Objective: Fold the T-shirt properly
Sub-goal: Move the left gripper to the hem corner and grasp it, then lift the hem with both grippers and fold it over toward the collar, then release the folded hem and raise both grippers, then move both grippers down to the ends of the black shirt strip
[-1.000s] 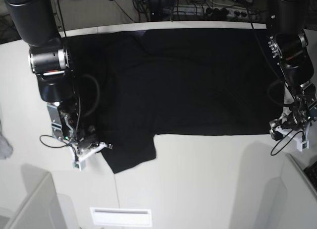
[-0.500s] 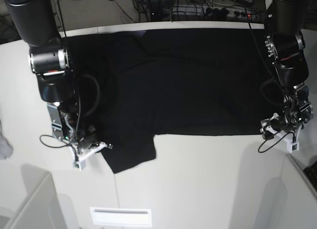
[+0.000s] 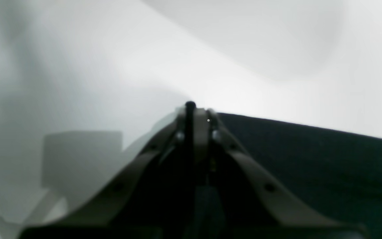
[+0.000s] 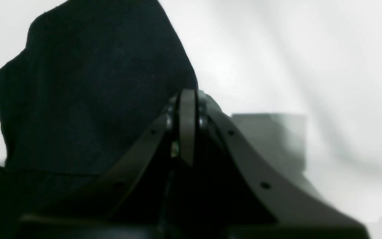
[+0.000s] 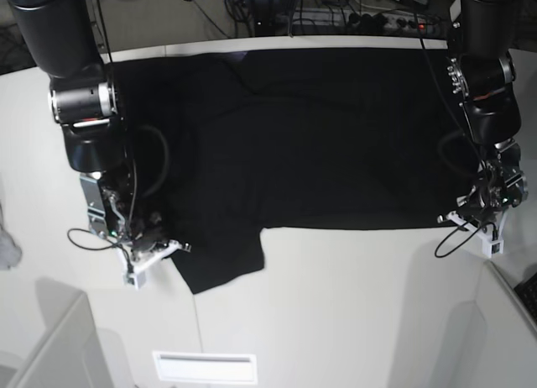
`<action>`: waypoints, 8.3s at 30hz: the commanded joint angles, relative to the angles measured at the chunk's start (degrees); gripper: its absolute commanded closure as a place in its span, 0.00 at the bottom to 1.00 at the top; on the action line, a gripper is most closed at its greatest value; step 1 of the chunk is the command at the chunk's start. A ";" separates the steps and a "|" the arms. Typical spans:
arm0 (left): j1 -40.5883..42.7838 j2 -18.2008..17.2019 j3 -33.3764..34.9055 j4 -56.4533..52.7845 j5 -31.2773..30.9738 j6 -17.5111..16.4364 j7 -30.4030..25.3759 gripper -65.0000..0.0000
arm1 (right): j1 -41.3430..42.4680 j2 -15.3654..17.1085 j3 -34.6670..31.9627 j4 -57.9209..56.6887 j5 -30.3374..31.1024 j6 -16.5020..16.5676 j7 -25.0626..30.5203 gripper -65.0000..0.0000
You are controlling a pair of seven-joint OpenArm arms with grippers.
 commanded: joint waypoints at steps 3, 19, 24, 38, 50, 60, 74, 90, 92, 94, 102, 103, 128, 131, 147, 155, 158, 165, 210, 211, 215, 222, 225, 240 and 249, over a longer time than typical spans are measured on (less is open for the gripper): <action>-0.72 -0.87 -0.09 0.65 0.35 -0.44 1.83 1.00 | -0.72 0.51 0.10 5.70 -0.51 -0.54 -1.84 1.00; 10.71 -0.43 -0.44 27.29 0.18 -0.35 8.08 1.00 | -5.55 3.85 0.19 21.44 -0.24 -0.62 -4.13 1.00; 15.72 1.42 -6.60 34.41 0.18 -0.52 8.25 1.00 | -8.02 5.08 0.28 26.71 -0.24 -0.62 -6.06 1.00; 28.12 4.41 -9.15 56.92 0.18 -0.61 13.35 1.00 | -16.19 5.25 9.33 40.16 -0.51 -0.71 -12.04 1.00; 33.04 7.83 -13.28 72.13 -0.08 -5.27 23.99 1.00 | -22.52 5.43 16.10 48.69 -0.51 -0.71 -17.23 1.00; 38.40 8.36 -20.22 73.97 -8.26 -7.38 25.48 1.00 | -27.71 5.25 20.41 56.34 -0.24 -0.71 -21.71 1.00; 44.91 6.69 -23.56 75.73 -15.12 -7.38 25.48 1.00 | -36.50 4.99 21.02 66.53 -0.07 -0.71 -22.33 1.00; 45.88 5.20 -27.61 76.17 -15.21 -7.47 25.48 1.00 | -42.56 3.50 24.54 76.82 -0.07 -0.80 -28.83 1.00; 45.88 5.20 -28.14 76.35 -15.21 -8.17 25.48 1.00 | -42.21 2.44 26.82 78.40 -0.07 -0.80 -30.77 1.00; 45.96 5.20 -28.49 76.43 -15.21 -10.46 25.48 1.00 | -42.21 2.18 27.97 79.55 -0.07 -0.80 -32.87 1.00; 51.59 5.28 -29.45 76.61 -15.12 -11.42 25.48 1.00 | -44.76 2.00 28.14 80.51 -0.07 -0.71 -34.37 1.00; 52.38 5.28 -29.45 76.70 -15.12 -11.42 25.48 1.00 | -45.03 2.00 28.23 80.51 -0.07 -0.71 -34.37 1.00; 61.61 5.20 -31.30 76.79 -14.68 -11.51 25.31 1.00 | -57.60 2.00 32.01 83.68 10.92 -0.71 -34.63 1.00; 61.70 4.58 -31.48 76.79 -14.59 -11.51 25.31 1.00 | -57.77 2.62 33.77 83.68 11.98 -0.71 -34.81 1.00; 63.72 3.09 -31.12 76.61 -14.59 -11.51 25.31 1.00 | -62.52 -0.64 33.33 83.24 11.89 -0.71 -34.81 1.00; 63.81 3.09 -31.48 76.61 -14.59 -11.51 25.31 1.00 | -62.52 -0.46 33.68 83.24 11.89 -0.80 -34.81 1.00; 63.90 3.09 -31.56 76.61 -14.59 -11.51 25.31 0.71 | -62.52 -0.46 34.82 83.24 11.89 -0.80 -34.81 0.86; 63.90 3.09 -31.65 76.70 -14.59 -11.51 25.31 0.27 | -62.61 -0.46 40.01 83.33 11.89 -0.80 -34.46 0.58; 32.95 11.70 -14.51 50.94 12.84 -11.16 22.49 1.00 | -42.04 -3.89 27.53 58.97 -9.47 2.54 -28.74 1.00; 32.16 11.70 -14.51 51.29 12.84 -11.16 23.73 1.00 | -41.60 -3.98 27.70 59.33 -9.47 2.54 -28.74 1.00; 31.02 11.70 -14.77 55.69 12.66 -11.16 25.04 1.00 | -41.51 -4.24 27.53 61.61 -9.12 3.07 -28.74 1.00; 32.86 11.88 -14.86 71.25 12.05 -11.25 26.19 1.00 | -42.04 -4.77 27.35 68.82 -9.03 3.16 -31.20 1.00; 35.59 12.05 -14.77 76.52 10.29 -11.42 31.29 1.00 | -41.86 -5.12 27.35 69.52 -9.03 3.16 -32.70 1.00; 44.91 11.88 -16.36 65.18 0.62 -11.16 25.22 1.00 | -42.21 -5.03 27.35 69.26 -9.12 3.16 -33.05 1.00; 41.04 11.53 -22.68 60.08 0.71 -11.16 25.13 1.00 | -42.30 -4.86 27.35 69.17 -9.30 3.16 -33.05 1.00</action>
